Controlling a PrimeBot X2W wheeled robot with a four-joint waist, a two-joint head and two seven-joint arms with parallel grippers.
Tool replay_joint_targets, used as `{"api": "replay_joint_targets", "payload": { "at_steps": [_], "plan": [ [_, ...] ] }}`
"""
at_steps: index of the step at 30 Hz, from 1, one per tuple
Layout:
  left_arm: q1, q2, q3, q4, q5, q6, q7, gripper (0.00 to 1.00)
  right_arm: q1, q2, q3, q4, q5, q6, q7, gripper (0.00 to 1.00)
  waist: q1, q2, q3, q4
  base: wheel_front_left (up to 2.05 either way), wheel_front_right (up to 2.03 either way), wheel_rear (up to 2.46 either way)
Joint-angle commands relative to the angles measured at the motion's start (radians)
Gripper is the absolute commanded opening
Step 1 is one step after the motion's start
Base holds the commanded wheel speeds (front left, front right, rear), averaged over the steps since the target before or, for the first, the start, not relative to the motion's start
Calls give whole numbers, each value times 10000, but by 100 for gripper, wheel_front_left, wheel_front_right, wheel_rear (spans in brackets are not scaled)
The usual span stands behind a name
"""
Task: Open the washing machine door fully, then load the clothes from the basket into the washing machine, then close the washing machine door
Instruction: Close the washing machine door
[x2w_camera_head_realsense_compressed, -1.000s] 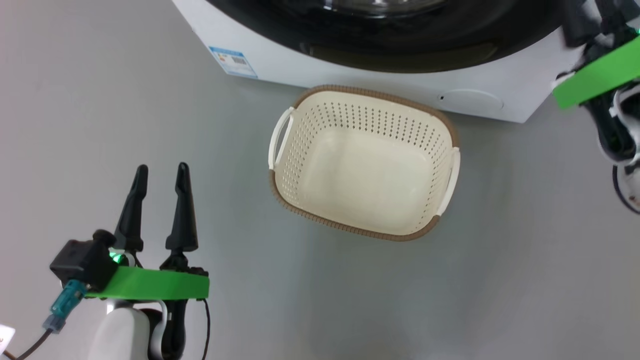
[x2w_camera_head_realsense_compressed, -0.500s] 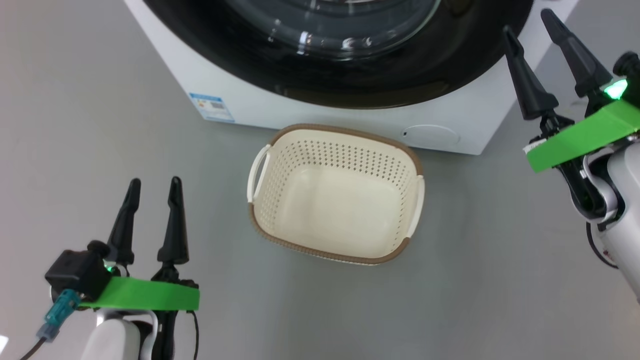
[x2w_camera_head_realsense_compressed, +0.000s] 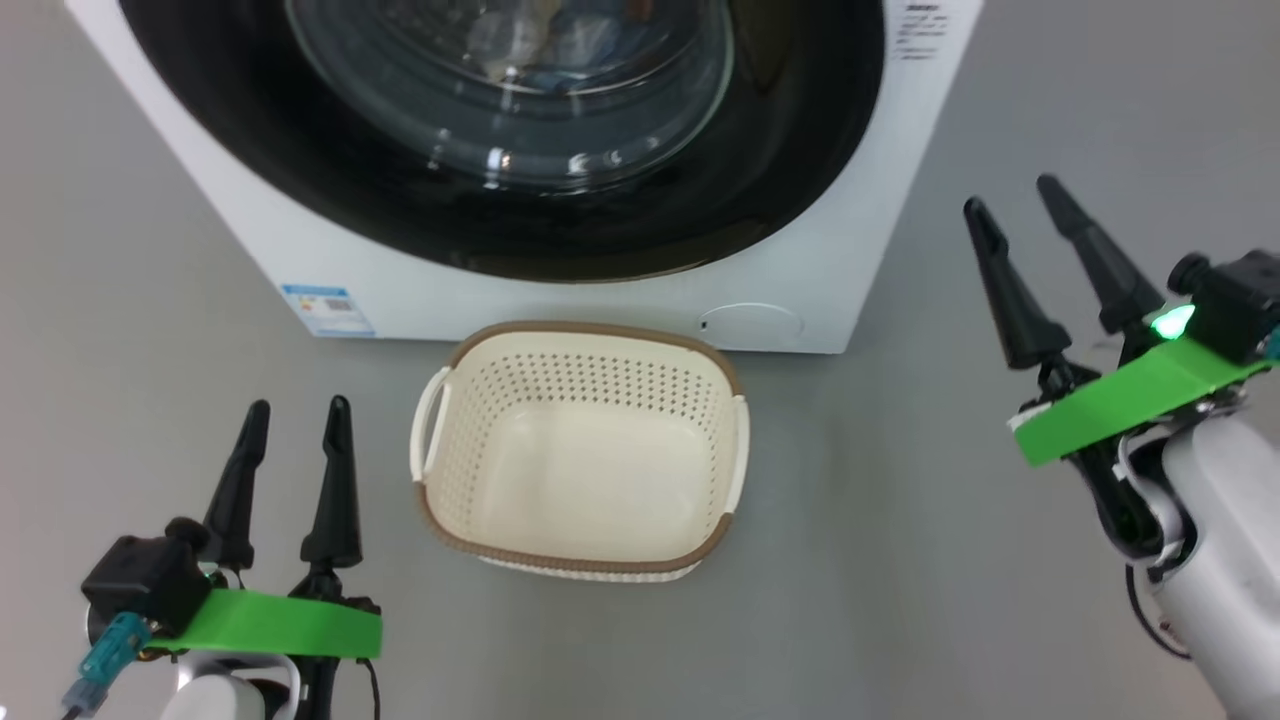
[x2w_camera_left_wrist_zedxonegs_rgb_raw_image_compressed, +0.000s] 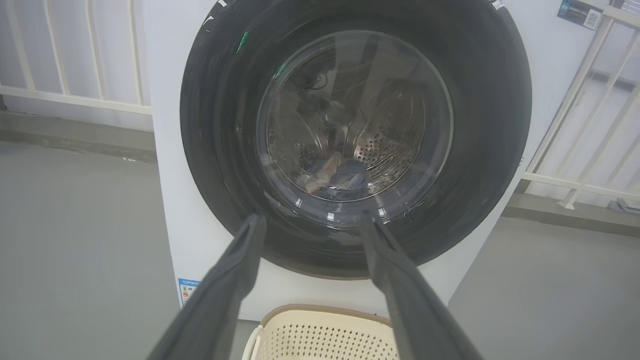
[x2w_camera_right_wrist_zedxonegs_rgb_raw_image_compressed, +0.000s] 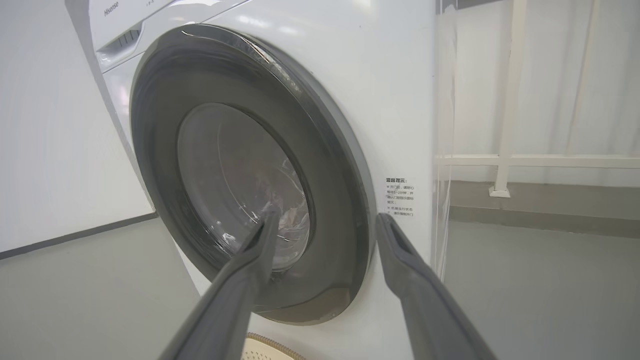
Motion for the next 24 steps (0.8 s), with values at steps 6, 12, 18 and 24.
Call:
{"api": "replay_joint_targets", "payload": {
  "at_steps": [6,12,18,24],
  "plan": [
    [200,321,432,-170,-62,-23,-65,100,831,276,-209,-347,-127,-27,-76,100,0,0,-622,-820,0,0,0],
    [389,321,490,-160,-131,-21,-65,100,1375,383,-495,-503,-245,-27,-76,100,0,0,-813,-1135,0,0,0],
    [504,335,531,-163,-193,2,-65,100,1717,399,-679,-514,-267,-27,-76,100,0,0,-939,-1298,0,0,0],
    [586,348,543,-201,-300,21,-50,100,2024,376,-821,-488,-322,-27,-76,100,0,0,-1031,-1411,0,0,0]
  ]
}}
